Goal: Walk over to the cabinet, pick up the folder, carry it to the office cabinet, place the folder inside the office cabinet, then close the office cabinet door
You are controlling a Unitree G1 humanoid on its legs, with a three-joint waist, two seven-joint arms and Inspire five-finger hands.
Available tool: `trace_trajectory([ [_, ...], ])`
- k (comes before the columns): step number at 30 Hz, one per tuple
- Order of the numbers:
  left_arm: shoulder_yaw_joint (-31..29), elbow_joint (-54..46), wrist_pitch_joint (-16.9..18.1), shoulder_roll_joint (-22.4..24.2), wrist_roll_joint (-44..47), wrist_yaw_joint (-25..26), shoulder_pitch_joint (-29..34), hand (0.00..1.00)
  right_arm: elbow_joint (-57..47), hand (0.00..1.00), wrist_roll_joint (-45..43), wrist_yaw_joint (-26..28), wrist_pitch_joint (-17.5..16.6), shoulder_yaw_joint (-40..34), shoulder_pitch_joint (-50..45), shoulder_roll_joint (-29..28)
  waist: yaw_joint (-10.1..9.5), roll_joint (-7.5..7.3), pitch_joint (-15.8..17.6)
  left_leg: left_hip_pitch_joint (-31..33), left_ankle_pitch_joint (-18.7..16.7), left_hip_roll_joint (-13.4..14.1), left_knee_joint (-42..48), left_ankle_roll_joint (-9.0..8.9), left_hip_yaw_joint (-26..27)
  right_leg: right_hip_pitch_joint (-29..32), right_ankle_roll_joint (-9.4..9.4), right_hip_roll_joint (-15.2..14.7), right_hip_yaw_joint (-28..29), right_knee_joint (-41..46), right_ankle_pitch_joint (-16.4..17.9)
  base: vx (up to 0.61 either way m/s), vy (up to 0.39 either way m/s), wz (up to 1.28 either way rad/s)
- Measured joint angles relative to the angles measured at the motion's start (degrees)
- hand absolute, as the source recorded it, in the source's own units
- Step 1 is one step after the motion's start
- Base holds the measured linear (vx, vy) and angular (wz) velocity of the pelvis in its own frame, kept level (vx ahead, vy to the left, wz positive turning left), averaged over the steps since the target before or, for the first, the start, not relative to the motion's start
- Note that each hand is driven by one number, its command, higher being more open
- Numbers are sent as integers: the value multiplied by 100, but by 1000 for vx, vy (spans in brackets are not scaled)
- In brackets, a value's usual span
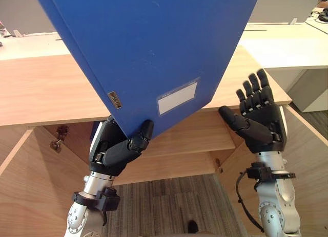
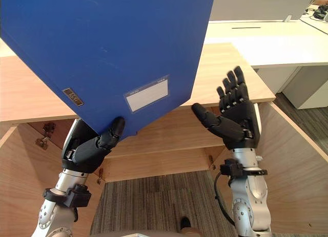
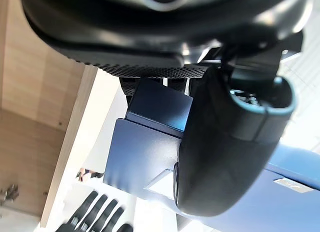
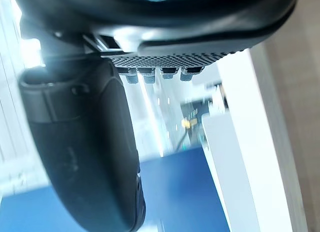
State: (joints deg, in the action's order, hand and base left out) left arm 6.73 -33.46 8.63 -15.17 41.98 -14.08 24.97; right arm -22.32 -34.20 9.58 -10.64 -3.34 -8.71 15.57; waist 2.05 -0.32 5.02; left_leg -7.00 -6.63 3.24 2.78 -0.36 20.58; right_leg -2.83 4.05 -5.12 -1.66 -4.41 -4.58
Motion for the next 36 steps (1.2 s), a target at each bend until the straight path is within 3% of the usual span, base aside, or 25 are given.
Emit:
trace_trajectory([
  [1,268,315,-90,-341,195,-105,-56,0,513,100,-43,89,6,582,577,654,-30,1,1,39,-2,0,59,5,-42,-1,1,-16,-37,32,-1,-197,-146,8],
  [4,276,334,-90,-374,197,-105,-56,0,554,100,-50,89,12,611,598,738,-87,1,1,45,-2,1,68,5,-45,-1,1,-16,-41,33,-1,-97,-76,3],
  [5,278,339,-90,-388,214,-105,-57,0,562,0,-51,89,12,623,607,759,-98,1,1,45,-2,-1,68,5,-46,-1,2,-19,-42,33,-1,-41,-33,1],
  [7,295,406,-86,-417,329,-106,-58,0,653,0,-68,82,10,772,721,914,-93,1,1,72,-2,-8,73,6,-68,-2,4,-32,-68,33,-3,-59,-37,5],
  [11,416,846,-86,-690,1061,-104,-250,0,1338,0,-223,64,121,1514,1589,1808,-130,1,0,194,41,-31,91,20,-299,0,16,-70,-286,31,-5,-59,-41,28],
  [15,368,977,-43,-613,1315,-93,-155,0,1341,0,-218,121,172,1503,1729,1638,-367,4,-2,248,84,-12,82,17,-452,-19,16,-56,-424,31,-5,-1,-44,22],
  [21,202,1074,-22,-342,893,-78,-120,0,1206,0,-53,221,170,1357,1730,1094,-368,-2,-7,245,93,-55,49,32,-560,-61,14,-102,-499,39,-6,-11,-5,8],
  [22,178,1074,-22,-288,824,-78,-115,100,1196,0,-18,217,170,1338,1722,1012,-369,-2,-7,245,95,-59,44,36,-565,-61,14,-105,-501,41,-6,-44,-12,5],
  [31,-460,1152,-10,559,-396,47,33,100,814,0,558,204,186,1088,1379,89,-392,2,-12,250,181,-111,-59,67,-676,-73,13,-141,-611,41,-4,-41,-22,7],
  [36,-1673,1661,122,1125,-726,314,-20,100,738,0,909,108,185,683,1150,-348,-395,5,-15,240,222,-139,-96,75,-767,-121,6,-167,-693,41,8,-41,-22,9],
])
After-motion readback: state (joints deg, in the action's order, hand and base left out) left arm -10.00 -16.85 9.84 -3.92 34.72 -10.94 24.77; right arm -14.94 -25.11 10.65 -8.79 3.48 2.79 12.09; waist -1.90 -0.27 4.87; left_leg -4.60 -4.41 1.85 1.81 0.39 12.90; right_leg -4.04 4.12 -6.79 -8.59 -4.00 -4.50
